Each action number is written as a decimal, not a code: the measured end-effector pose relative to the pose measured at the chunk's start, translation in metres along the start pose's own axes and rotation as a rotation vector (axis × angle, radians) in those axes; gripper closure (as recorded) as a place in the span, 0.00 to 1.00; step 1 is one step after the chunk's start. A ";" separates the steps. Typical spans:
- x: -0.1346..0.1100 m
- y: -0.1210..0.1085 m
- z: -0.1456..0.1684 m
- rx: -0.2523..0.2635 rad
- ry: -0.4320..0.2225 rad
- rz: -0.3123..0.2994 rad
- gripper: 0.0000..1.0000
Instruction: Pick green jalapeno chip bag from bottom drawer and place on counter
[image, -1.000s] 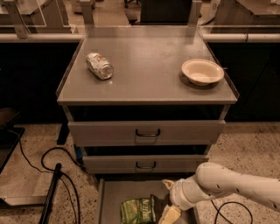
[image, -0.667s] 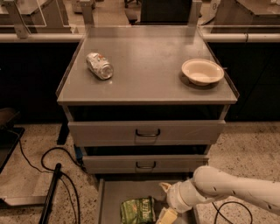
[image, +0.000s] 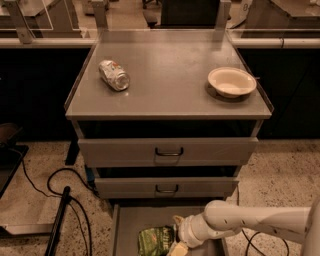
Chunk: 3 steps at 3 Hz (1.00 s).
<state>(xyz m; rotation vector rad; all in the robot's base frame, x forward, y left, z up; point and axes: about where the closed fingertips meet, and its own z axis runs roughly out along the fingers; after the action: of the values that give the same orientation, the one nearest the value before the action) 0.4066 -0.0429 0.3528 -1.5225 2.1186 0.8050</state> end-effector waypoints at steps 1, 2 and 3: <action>0.014 -0.017 0.023 0.019 0.034 0.017 0.00; 0.016 -0.018 0.026 0.019 0.037 0.017 0.00; 0.017 -0.017 0.032 0.037 0.046 0.009 0.00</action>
Offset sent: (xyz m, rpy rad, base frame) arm 0.0102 0.0012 -0.0273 -0.0341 0.0046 -0.0156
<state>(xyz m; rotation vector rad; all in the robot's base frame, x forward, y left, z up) 0.4176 -0.0382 0.3147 -1.5275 2.1621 0.7364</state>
